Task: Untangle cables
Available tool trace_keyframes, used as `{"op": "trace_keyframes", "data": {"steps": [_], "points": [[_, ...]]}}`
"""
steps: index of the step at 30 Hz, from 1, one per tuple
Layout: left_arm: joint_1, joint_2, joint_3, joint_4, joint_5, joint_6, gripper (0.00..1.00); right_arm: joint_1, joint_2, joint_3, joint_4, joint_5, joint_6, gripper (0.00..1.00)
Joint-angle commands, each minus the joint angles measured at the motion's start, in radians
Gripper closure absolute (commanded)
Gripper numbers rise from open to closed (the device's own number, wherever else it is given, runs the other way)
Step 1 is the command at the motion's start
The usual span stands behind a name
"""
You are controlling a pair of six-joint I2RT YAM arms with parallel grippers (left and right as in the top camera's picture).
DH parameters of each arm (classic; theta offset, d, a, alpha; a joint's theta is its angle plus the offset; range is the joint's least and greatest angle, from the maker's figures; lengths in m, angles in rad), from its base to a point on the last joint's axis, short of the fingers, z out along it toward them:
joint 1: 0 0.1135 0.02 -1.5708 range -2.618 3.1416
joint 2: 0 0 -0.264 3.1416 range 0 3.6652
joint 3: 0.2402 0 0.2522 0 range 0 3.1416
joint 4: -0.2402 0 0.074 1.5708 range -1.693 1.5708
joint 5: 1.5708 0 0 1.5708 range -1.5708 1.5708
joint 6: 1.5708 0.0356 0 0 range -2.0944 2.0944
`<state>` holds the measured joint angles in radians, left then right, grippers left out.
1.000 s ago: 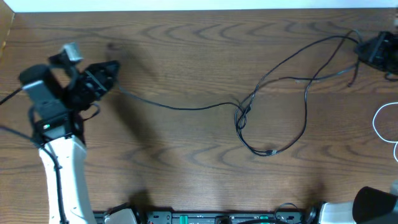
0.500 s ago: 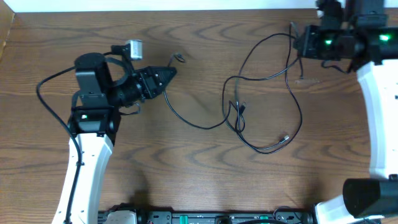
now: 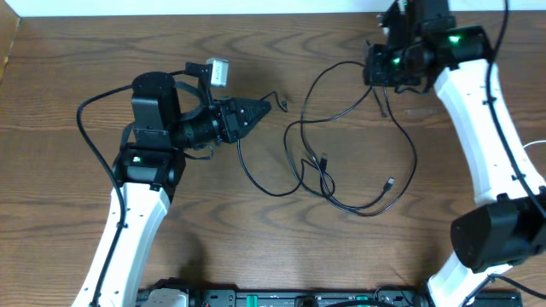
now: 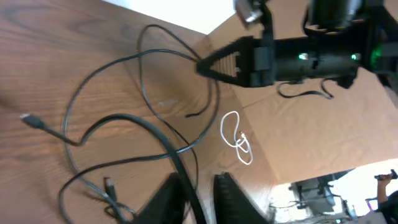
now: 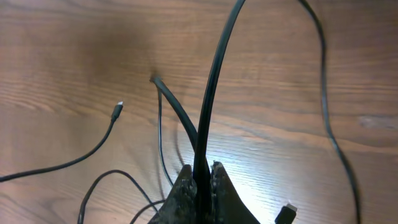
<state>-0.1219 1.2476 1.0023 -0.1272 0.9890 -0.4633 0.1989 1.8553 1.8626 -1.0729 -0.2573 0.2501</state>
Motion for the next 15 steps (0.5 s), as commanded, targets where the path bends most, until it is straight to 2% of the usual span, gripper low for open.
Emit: {"op": "trace_keyframes", "data": {"steps": [1,2,4,6,7,15], "points": [[-0.040,-0.009,-0.003,0.010,-0.023,0.026,0.75,0.024,0.003,0.003,0.014,0.005,0.016,0.99],[-0.055,-0.007,-0.003,0.010,-0.054,0.034,0.60,0.024,0.003,0.003,0.015,0.005,0.020,0.99],[-0.066,-0.005,-0.003,0.011,-0.084,0.053,0.44,0.024,0.003,0.003,0.011,0.005,0.019,0.99],[-0.071,0.000,-0.003,0.011,-0.106,0.069,0.19,0.024,0.003,0.003,0.010,0.005,0.019,0.99],[-0.071,0.003,-0.003,0.010,-0.112,0.070,0.13,0.024,0.003,0.003,0.010,0.005,0.019,0.99],[-0.071,0.082,-0.003,0.010,-0.112,0.108,0.09,0.024,0.003,0.003,0.027,-0.052,0.019,0.99]]}}
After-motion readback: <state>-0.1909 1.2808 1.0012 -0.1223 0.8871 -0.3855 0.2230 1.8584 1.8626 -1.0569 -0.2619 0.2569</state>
